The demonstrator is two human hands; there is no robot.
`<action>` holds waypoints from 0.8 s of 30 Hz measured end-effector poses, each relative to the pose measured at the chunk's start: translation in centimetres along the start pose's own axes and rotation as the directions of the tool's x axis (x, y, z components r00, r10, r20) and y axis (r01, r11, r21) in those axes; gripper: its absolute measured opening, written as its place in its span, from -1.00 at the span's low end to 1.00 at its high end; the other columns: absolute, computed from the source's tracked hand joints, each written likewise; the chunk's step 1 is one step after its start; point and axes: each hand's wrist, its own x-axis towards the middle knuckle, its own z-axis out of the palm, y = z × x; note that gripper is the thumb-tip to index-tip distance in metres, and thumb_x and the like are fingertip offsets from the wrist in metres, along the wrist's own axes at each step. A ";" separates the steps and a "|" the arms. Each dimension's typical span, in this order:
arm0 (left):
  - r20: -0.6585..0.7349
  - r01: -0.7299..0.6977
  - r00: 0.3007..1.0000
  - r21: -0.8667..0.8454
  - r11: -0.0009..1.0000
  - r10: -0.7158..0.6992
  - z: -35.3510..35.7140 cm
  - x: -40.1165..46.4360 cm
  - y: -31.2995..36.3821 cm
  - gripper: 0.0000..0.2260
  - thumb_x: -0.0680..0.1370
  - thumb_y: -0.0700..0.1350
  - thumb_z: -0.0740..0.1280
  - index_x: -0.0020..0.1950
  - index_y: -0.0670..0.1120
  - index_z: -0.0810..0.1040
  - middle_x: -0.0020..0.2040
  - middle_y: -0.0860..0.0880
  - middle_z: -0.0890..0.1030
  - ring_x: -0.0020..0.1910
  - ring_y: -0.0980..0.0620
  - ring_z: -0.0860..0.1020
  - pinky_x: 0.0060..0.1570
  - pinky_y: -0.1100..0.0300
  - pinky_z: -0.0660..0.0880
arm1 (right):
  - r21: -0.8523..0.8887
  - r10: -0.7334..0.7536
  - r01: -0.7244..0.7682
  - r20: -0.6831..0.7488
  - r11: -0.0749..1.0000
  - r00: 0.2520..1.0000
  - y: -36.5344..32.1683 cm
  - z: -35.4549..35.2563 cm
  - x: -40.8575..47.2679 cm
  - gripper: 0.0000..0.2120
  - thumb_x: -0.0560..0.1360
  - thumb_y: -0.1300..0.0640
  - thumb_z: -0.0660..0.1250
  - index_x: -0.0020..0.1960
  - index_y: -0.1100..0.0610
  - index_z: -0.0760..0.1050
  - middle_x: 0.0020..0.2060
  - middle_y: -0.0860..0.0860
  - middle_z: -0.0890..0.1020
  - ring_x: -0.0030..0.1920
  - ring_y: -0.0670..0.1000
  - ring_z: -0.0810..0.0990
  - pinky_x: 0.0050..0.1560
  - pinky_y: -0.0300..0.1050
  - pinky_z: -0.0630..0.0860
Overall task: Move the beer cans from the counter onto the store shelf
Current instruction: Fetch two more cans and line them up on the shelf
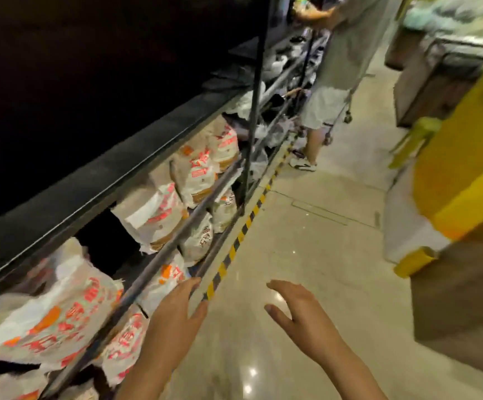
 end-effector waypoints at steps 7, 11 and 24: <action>0.326 -0.351 0.861 -0.171 0.921 0.389 16.0 -4.9 15.7 -0.69 0.53 -0.06 0.33 0.27 0.01 0.46 0.14 0.16 0.52 0.08 0.21 0.49 0.06 0.35 0.36 | 0.192 0.535 -0.503 -0.191 0.843 0.823 15.9 -7.0 -19.4 -0.62 0.56 -0.14 0.18 0.34 -0.07 0.38 0.24 -0.26 0.43 0.29 -0.19 0.40 0.17 -0.42 0.25; 0.461 -0.457 0.707 -0.281 0.844 0.536 23.0 -9.3 23.9 -0.70 0.55 -0.02 0.30 0.28 0.08 0.44 0.15 0.25 0.48 0.13 0.28 0.45 0.12 0.33 0.36 | 0.328 0.727 -0.649 -0.280 0.686 0.627 21.1 -9.3 -29.4 -0.57 0.51 -0.21 0.17 0.31 -0.07 0.41 0.20 -0.26 0.46 0.22 -0.17 0.45 0.11 -0.33 0.34; 0.668 -0.496 0.468 -0.342 0.798 0.578 38.0 -8.9 40.9 -0.75 0.50 -0.09 0.37 0.16 0.07 0.51 0.09 0.21 0.55 0.11 0.23 0.51 0.06 0.31 0.40 | 0.633 0.872 -0.599 -0.341 0.490 0.352 34.8 -16.2 -36.5 -0.72 0.56 0.00 0.26 0.26 -0.07 0.44 0.13 -0.31 0.46 0.19 -0.29 0.40 0.09 -0.54 0.29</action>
